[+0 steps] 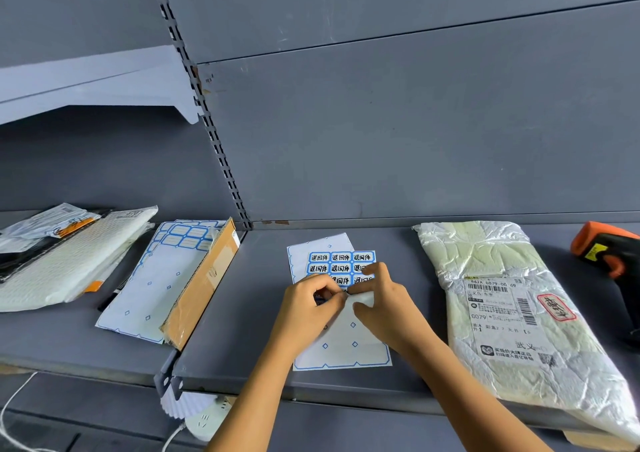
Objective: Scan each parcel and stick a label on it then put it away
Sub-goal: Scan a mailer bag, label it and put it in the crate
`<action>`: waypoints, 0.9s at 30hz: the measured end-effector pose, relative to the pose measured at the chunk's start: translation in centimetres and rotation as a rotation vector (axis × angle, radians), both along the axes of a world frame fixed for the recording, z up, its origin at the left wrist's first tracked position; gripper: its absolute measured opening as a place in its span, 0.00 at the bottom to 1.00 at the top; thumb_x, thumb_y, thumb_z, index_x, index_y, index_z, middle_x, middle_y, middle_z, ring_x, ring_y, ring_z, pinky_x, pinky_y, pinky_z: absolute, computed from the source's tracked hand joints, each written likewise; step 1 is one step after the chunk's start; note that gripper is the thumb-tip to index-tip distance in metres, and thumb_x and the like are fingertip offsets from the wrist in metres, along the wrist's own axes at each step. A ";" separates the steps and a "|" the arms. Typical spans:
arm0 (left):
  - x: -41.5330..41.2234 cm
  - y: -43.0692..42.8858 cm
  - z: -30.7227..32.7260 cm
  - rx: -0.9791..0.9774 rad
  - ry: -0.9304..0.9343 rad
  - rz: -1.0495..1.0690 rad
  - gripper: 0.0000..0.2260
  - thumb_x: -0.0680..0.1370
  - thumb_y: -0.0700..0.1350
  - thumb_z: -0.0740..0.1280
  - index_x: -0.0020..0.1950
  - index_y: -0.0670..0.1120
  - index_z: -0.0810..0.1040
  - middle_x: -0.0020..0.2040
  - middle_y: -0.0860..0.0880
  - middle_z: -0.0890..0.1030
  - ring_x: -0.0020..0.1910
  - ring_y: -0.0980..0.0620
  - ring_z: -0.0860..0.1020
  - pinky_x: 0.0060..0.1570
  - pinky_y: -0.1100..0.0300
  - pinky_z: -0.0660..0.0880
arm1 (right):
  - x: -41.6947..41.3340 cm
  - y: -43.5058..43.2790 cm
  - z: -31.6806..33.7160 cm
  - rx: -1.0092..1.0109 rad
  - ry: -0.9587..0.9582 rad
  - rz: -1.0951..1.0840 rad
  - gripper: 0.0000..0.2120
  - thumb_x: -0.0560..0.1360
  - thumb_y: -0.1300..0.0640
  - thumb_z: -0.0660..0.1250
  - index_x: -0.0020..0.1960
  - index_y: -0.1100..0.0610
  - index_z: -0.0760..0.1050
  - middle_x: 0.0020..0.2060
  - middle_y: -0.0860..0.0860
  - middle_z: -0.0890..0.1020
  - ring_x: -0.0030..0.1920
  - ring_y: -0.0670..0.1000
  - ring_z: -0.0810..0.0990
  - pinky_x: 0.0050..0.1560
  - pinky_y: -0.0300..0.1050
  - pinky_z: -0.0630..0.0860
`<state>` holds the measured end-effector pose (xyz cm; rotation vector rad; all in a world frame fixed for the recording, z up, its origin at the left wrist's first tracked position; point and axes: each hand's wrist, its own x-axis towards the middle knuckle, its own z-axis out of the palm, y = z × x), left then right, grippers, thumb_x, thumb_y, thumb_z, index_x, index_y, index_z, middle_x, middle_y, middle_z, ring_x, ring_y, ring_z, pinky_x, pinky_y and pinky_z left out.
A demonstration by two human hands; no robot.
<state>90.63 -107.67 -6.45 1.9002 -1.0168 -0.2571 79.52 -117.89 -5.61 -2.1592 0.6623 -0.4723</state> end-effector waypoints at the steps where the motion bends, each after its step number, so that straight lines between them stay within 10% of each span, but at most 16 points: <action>1: 0.0 0.0 0.0 0.002 0.008 0.008 0.04 0.73 0.38 0.70 0.37 0.43 0.79 0.35 0.49 0.80 0.37 0.50 0.76 0.37 0.63 0.71 | 0.1 0.1 0.0 -0.016 0.006 0.004 0.16 0.72 0.68 0.62 0.54 0.55 0.61 0.57 0.49 0.82 0.49 0.55 0.79 0.34 0.27 0.66; 7: 0.4 0.0 -0.2 0.011 0.028 0.013 0.05 0.74 0.40 0.70 0.38 0.44 0.78 0.35 0.49 0.79 0.35 0.52 0.75 0.36 0.62 0.70 | 0.1 0.5 0.2 -0.140 0.126 -0.009 0.19 0.74 0.63 0.62 0.62 0.59 0.61 0.58 0.51 0.81 0.51 0.61 0.77 0.38 0.43 0.62; 27: 0.8 0.2 -0.7 -0.021 -0.061 0.082 0.06 0.76 0.46 0.69 0.40 0.48 0.76 0.46 0.59 0.83 0.45 0.60 0.80 0.38 0.56 0.79 | -0.1 0.6 0.0 -0.389 0.286 -0.067 0.19 0.75 0.56 0.58 0.64 0.54 0.60 0.46 0.54 0.81 0.41 0.61 0.76 0.37 0.46 0.67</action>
